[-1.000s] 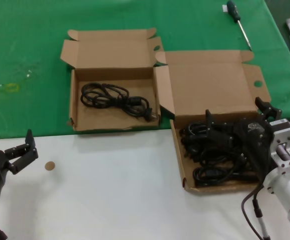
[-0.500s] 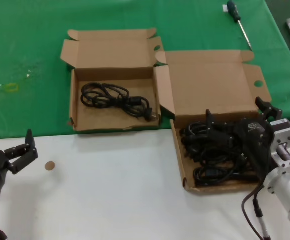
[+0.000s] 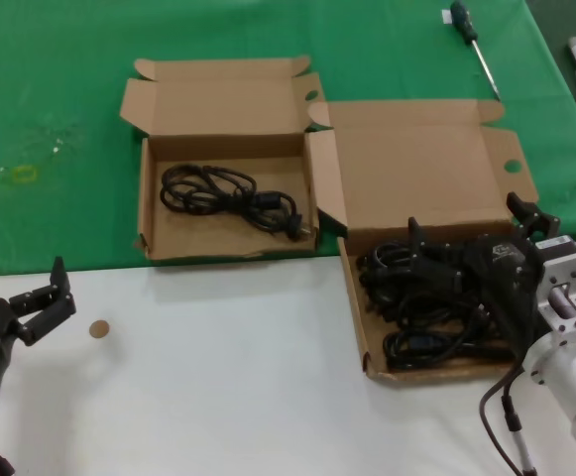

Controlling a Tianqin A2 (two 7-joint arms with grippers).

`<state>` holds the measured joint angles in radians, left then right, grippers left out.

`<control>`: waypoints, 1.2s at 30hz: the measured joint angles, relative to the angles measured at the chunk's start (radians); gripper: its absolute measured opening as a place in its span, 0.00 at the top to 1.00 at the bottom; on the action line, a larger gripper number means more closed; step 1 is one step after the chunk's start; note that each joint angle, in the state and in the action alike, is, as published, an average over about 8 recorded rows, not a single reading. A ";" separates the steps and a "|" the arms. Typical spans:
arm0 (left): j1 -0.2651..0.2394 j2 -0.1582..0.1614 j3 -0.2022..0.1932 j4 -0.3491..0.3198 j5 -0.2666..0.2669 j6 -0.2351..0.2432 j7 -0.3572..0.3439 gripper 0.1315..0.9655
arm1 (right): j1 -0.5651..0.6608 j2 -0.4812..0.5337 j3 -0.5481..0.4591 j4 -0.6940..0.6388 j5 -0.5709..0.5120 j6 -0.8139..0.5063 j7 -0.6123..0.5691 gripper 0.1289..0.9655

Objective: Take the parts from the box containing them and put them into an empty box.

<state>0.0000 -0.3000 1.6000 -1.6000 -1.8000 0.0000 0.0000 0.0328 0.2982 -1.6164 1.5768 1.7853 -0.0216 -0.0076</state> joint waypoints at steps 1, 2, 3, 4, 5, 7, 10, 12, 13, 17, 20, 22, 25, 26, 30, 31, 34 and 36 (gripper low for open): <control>0.000 0.000 0.000 0.000 0.000 0.000 0.000 0.00 | 0.000 0.000 0.000 0.000 0.000 0.000 0.000 0.00; 0.000 0.000 0.000 0.000 0.000 0.000 0.000 0.00 | 0.000 0.000 0.000 0.000 0.000 0.000 0.000 0.00; 0.000 0.000 0.000 0.000 0.000 0.000 0.000 0.00 | 0.000 0.000 0.000 0.000 0.000 0.000 0.000 0.00; 0.000 0.000 0.000 0.000 0.000 0.000 0.000 0.00 | 0.000 0.000 0.000 0.000 0.000 0.000 0.000 0.00; 0.000 0.000 0.000 0.000 0.000 0.000 0.000 0.00 | 0.000 0.000 0.000 0.000 0.000 0.000 0.000 0.00; 0.000 0.000 0.000 0.000 0.000 0.000 0.000 0.00 | 0.000 0.000 0.000 0.000 0.000 0.000 0.000 0.00; 0.000 0.000 0.000 0.000 0.000 0.000 0.000 0.00 | 0.000 0.000 0.000 0.000 0.000 0.000 0.000 0.00; 0.000 0.000 0.000 0.000 0.000 0.000 0.000 0.00 | 0.000 0.000 0.000 0.000 0.000 0.000 0.000 0.00; 0.000 0.000 0.000 0.000 0.000 0.000 0.000 0.00 | 0.000 0.000 0.000 0.000 0.000 0.000 0.000 0.00; 0.000 0.000 0.000 0.000 0.000 0.000 0.000 0.00 | 0.000 0.000 0.000 0.000 0.000 0.000 0.000 0.00; 0.000 0.000 0.000 0.000 0.000 0.000 0.000 0.00 | 0.000 0.000 0.000 0.000 0.000 0.000 0.000 0.00; 0.000 0.000 0.000 0.000 0.000 0.000 0.000 0.00 | 0.000 0.000 0.000 0.000 0.000 0.000 0.000 0.00; 0.000 0.000 0.000 0.000 0.000 0.000 0.000 0.00 | 0.000 0.000 0.000 0.000 0.000 0.000 0.000 0.00; 0.000 0.000 0.000 0.000 0.000 0.000 0.000 0.00 | 0.000 0.000 0.000 0.000 0.000 0.000 0.000 0.00; 0.000 0.000 0.000 0.000 0.000 0.000 0.000 0.00 | 0.000 0.000 0.000 0.000 0.000 0.000 0.000 0.00; 0.000 0.000 0.000 0.000 0.000 0.000 0.000 0.00 | 0.000 0.000 0.000 0.000 0.000 0.000 0.000 0.00; 0.000 0.000 0.000 0.000 0.000 0.000 0.000 0.00 | 0.000 0.000 0.000 0.000 0.000 0.000 0.000 0.00; 0.000 0.000 0.000 0.000 0.000 0.000 0.000 0.00 | 0.000 0.000 0.000 0.000 0.000 0.000 0.000 0.00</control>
<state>0.0000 -0.3000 1.6000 -1.6000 -1.8000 0.0000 0.0000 0.0328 0.2982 -1.6164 1.5768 1.7853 -0.0216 -0.0076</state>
